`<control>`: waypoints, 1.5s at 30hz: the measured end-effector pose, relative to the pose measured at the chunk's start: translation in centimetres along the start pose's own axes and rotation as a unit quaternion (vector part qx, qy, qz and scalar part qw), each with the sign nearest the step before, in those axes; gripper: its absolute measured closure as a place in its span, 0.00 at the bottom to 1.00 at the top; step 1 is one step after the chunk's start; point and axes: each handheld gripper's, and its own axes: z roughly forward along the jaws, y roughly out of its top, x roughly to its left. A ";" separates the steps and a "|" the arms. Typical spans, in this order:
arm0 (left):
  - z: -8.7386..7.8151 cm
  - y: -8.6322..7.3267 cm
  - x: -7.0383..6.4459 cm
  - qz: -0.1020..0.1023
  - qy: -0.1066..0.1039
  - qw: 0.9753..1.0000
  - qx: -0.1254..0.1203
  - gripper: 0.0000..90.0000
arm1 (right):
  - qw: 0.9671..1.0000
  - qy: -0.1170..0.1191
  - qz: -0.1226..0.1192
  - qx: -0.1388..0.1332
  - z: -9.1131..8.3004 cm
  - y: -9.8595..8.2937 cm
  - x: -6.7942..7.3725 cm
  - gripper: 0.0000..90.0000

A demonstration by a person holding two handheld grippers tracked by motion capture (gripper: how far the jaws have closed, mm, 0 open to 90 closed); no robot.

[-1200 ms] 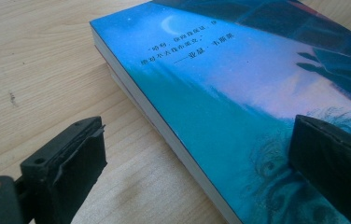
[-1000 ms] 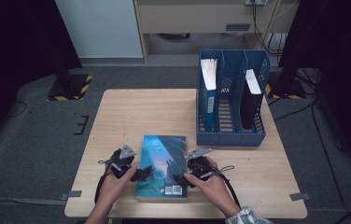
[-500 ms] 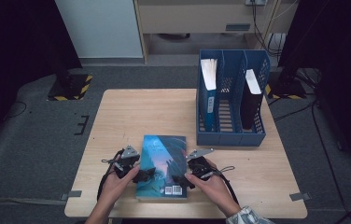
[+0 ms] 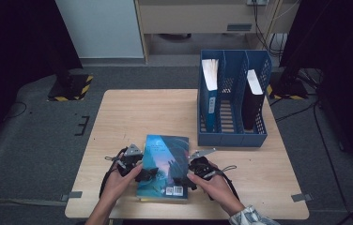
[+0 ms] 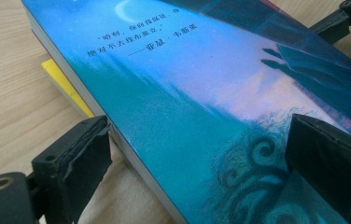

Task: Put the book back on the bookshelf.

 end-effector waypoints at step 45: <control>-0.9 -0.4 1.7 0.017 -0.009 1.000 -0.006 0.09 | 0.999 0.026 -0.013 0.021 0.9 0.9 0.9 0.09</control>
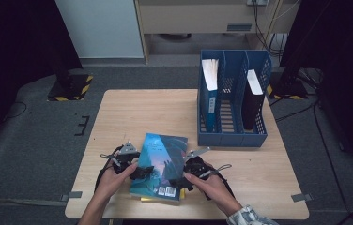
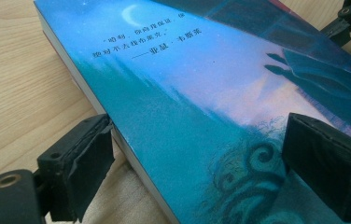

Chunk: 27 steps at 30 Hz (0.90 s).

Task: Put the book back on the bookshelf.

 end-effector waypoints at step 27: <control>-0.8 -0.3 0.2 -0.006 0.019 1.000 0.005 0.09 | 0.999 -0.011 -0.004 -0.037 0.5 1.2 1.1 0.17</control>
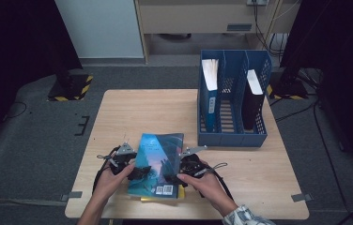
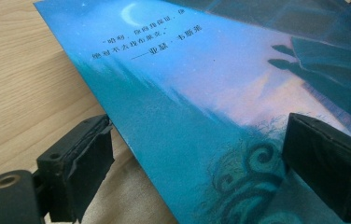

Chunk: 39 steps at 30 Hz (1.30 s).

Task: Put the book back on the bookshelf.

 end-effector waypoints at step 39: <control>-0.8 0.1 0.7 -0.054 -0.003 0.998 0.021 0.25 | 1.000 -0.003 -0.004 0.025 0.6 1.7 -0.4 0.23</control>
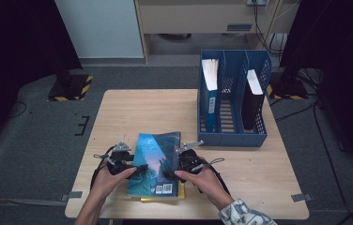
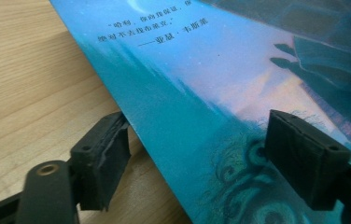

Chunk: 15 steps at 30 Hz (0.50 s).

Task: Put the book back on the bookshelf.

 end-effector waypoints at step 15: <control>-0.3 0.5 0.6 -0.008 -0.005 1.000 0.001 0.46 | 1.000 0.001 -0.007 0.026 1.2 2.2 0.2 0.29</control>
